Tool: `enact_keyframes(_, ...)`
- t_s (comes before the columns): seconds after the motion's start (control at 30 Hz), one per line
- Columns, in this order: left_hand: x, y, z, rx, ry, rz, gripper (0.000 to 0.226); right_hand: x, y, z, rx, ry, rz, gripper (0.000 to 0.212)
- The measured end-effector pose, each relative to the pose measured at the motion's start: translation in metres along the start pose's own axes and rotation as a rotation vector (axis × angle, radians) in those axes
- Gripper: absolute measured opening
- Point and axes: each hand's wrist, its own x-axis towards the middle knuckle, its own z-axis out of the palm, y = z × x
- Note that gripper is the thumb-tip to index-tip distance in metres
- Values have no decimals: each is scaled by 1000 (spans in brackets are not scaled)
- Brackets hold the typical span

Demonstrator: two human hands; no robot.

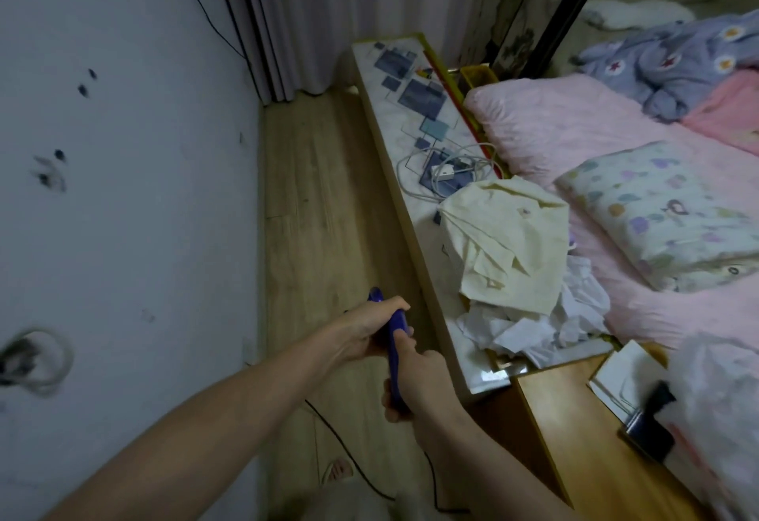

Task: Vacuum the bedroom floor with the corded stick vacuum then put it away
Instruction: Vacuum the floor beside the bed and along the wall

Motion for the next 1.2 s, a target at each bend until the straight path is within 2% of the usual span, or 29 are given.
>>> enact_keyframes(0.17, 4, 2, 7, -14, -4, -45, 17, 10, 6, -7, 0, 28, -46, 42)
enact_keyframes(0.3, 26, 6, 8, 70, 11, -33, 20, 32, 11, -8, -14, 51, -69, 49)
enact_keyframes(0.7, 110, 54, -34, 115, 52, 18, 18, 128, -19, 31, -136, 4, -98, 40)
enact_keyframes(0.93, 162, 79, -62, 162, 65, 27, 24, 184, -37, 59, -176, -5, -114, 41)
enact_keyframes(1.2, 158, 99, -75, 76, 93, 51, 24, 188, -59, 74, -223, 37, -129, 42)
